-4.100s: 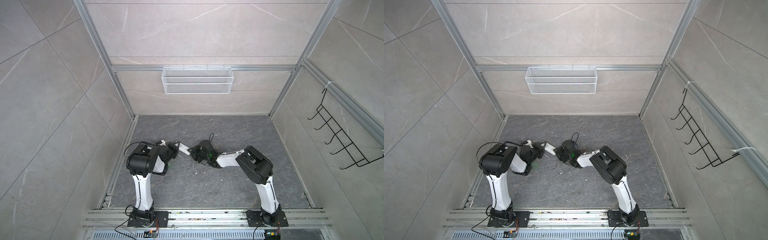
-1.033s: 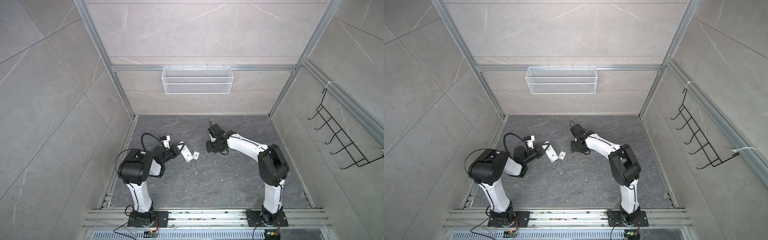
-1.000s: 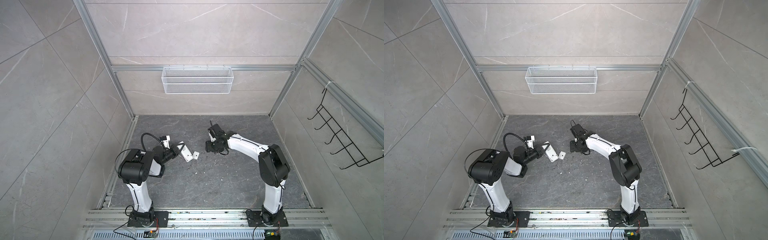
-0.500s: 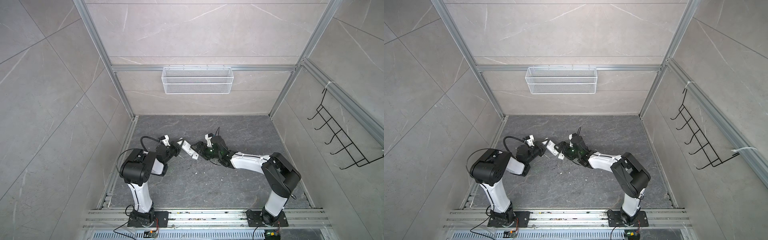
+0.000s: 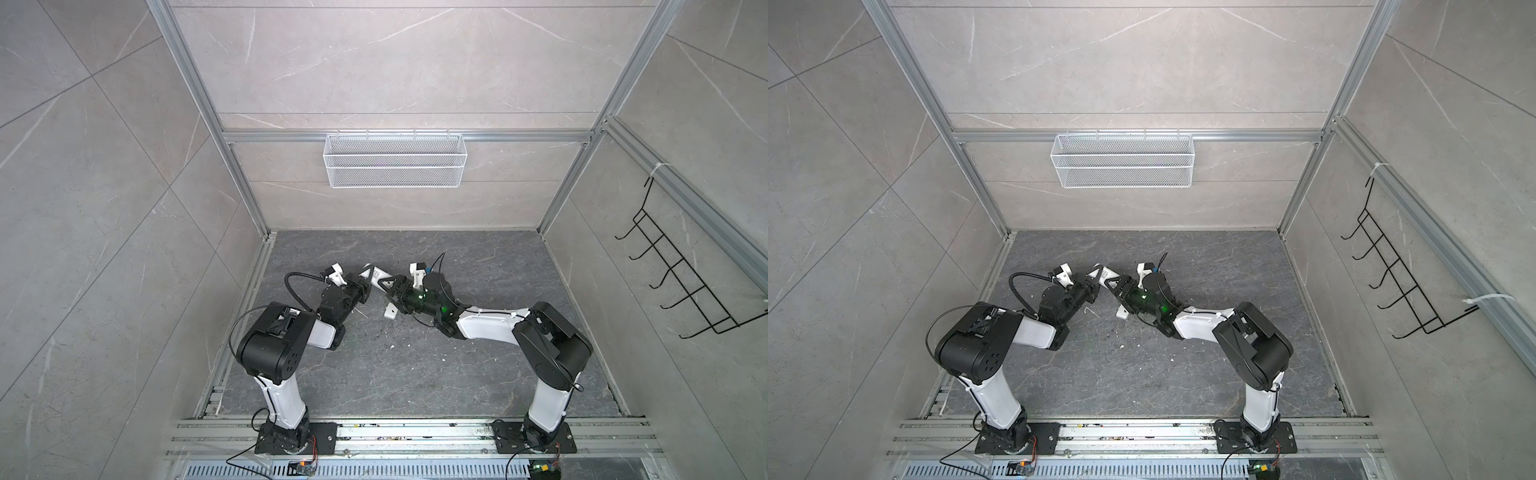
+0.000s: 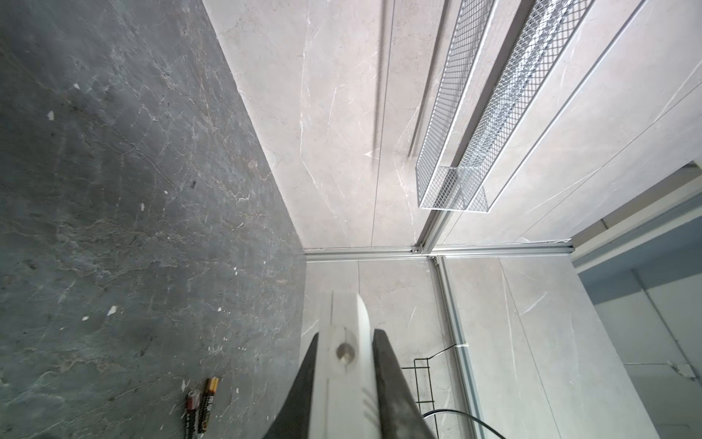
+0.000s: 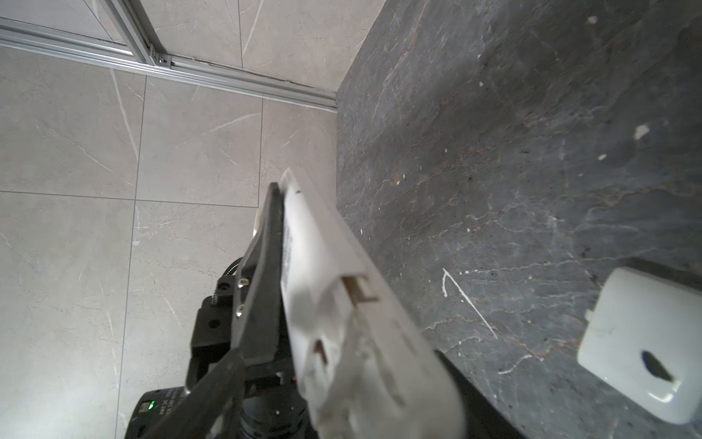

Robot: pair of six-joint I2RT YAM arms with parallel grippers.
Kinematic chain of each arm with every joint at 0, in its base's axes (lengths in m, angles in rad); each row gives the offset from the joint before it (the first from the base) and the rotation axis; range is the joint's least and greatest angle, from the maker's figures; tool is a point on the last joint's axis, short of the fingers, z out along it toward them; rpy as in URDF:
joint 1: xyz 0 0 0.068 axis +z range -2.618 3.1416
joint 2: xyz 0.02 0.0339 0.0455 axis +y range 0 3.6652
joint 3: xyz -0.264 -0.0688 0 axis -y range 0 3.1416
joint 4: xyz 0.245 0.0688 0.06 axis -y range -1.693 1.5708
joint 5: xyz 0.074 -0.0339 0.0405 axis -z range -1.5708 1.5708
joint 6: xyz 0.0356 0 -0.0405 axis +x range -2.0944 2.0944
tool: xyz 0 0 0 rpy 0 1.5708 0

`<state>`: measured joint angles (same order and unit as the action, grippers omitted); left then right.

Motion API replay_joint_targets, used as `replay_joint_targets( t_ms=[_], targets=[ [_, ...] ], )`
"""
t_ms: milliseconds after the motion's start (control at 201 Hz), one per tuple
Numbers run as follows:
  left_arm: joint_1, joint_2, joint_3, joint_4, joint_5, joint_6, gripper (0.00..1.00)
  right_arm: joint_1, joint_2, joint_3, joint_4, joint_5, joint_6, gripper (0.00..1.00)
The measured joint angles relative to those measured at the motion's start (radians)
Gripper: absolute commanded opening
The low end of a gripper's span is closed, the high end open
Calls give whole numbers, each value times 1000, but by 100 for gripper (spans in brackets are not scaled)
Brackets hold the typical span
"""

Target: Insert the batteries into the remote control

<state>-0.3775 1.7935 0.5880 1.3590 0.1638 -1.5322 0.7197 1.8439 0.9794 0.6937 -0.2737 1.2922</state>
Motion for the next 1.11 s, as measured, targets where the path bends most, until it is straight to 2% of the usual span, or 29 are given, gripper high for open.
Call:
replay_joint_targets(
  t_ms=[314, 498, 622, 692, 742, 767, 822, 921, 1106],
  targets=[
    [-18, -4, 0, -1, -9, -25, 0, -5, 0, 28, -5, 21, -5, 58],
    [-18, -35, 0, 6, -15, -39, 0, -15, 1, 74, -19, 21, -11, 38],
    [-16, -47, 0, 15, -23, -47, 1, -20, 6, 97, -35, 15, -10, 30],
    [-14, -47, 0, 14, -22, -64, 15, -23, 7, 105, -39, 7, -9, 25],
    [-11, -47, 0, 11, -20, -79, 33, -27, 7, 108, -38, -2, -7, 23],
    [-11, -47, 0, 9, -14, -77, 45, -29, 7, 111, -39, -9, -8, 23],
    [-10, -45, 0, 3, 6, -81, 58, -35, 7, 121, -43, -21, -10, 22],
    [-9, -44, 3, 3, 48, -90, 65, -58, 7, 132, -75, -54, -10, 20],
    [12, -33, 32, 2, 120, -101, 62, -98, 7, 172, -168, -117, -29, 18]
  ],
)
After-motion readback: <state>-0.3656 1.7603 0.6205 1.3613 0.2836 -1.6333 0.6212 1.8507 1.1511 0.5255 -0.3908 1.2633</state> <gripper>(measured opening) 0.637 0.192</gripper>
